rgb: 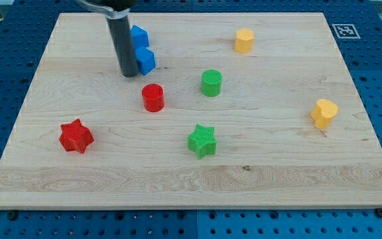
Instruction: Arrange the blue blocks vertically
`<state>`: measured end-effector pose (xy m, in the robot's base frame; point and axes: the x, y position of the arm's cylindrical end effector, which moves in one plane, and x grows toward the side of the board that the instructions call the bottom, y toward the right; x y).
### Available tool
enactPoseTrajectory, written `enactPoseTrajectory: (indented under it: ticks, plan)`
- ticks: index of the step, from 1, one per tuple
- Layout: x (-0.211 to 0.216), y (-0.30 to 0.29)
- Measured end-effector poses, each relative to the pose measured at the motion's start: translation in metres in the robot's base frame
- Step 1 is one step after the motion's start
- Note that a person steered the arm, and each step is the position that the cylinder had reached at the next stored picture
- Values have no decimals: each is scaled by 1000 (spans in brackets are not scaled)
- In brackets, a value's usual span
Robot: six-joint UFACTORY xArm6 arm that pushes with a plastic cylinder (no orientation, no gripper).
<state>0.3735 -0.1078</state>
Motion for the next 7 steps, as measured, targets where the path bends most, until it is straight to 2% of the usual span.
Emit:
enactPoseTrajectory:
  ticks: [1, 2, 3, 4, 6, 7]
  plan:
    - [-4, 27]
    - [-16, 14]
    - [-38, -37]
    - [-88, -66]
    - [-89, 5]
    - [-85, 8]
